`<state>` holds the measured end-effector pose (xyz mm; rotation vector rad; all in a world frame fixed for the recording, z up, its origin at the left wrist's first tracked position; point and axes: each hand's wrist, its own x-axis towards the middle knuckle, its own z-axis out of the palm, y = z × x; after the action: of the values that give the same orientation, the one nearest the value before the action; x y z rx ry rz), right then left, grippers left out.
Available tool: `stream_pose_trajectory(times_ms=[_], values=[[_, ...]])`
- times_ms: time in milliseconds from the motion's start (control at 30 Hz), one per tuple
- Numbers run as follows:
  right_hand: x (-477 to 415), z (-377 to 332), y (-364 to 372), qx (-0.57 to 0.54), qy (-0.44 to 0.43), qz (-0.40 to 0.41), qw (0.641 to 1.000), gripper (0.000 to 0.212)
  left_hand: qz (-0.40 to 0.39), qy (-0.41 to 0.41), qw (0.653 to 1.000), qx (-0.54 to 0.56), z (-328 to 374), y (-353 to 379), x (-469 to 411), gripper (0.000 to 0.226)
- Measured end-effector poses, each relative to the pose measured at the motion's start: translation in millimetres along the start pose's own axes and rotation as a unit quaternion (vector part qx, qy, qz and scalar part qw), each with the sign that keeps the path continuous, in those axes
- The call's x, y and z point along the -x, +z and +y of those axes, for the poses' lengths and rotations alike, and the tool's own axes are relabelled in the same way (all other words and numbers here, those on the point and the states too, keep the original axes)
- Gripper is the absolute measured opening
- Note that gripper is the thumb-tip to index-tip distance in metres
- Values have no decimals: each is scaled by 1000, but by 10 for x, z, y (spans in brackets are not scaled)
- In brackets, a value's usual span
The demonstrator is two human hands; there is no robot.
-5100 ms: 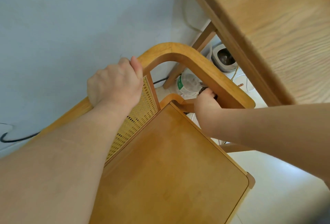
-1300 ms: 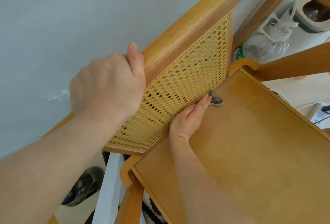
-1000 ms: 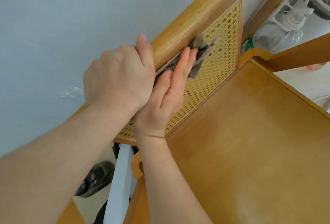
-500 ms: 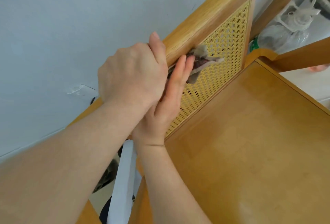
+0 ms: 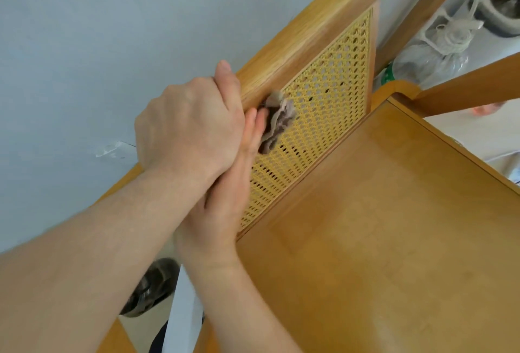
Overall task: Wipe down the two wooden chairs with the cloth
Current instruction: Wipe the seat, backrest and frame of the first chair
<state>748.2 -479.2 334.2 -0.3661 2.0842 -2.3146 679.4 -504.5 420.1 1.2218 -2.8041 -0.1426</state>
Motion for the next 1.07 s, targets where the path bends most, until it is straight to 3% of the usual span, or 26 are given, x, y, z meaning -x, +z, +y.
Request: stream_pose_trajectory(times_ms=[100, 134, 234, 334, 367, 401, 501, 601, 701, 801, 935, 1002, 1068], values=[[36, 588, -294, 181, -51, -54, 981, 60, -3, -1, 1000, -1, 10, 4, 11, 62], [75, 799, -409, 210, -8, -51, 976, 61, -1, 1, 1000, -3, 11, 0, 1, 62], [169, 1085, -645, 221, 230, -16, 948, 70, -2, -1, 1000, -2, 18, 0, 19, 63], [-57, 814, -510, 105, 420, 49, 900, 70, 2, -6, 1000, -9, 20, -8, 14, 62], [-172, 621, -404, 60, 445, 68, 891, 72, 5, -6, 1000, -10, 19, -10, 19, 62], [-264, 369, -288, 18, 420, 75, 904, 74, 9, -4, 1000, -8, 18, -3, 17, 62], [-251, -155, -119, -46, 223, 83, 970, 76, 9, -1, 1000, -5, -4, 6, 3, 60], [-235, -30, -283, -55, 163, 96, 980, 73, 6, 2, 1000, -15, -7, 5, 14, 53], [-289, 348, -481, -32, 212, 126, 969, 68, -5, -4, 1000, -18, -21, 8, 3, 61], [-328, 674, -528, -43, 368, 200, 907, 61, -5, -8, 1000, -17, -15, 9, 5, 63], [-268, 889, -496, -42, 439, 211, 872, 58, -9, -11, 1000, -16, 1, 19, -6, 63], [-202, 695, -395, -60, 410, 219, 883, 45, -7, -11, 1000, -17, -6, 13, -3, 63], [-120, 198, -198, -41, 227, 187, 955, 31, -3, -4, 1000, -16, -5, 10, -4, 62]])
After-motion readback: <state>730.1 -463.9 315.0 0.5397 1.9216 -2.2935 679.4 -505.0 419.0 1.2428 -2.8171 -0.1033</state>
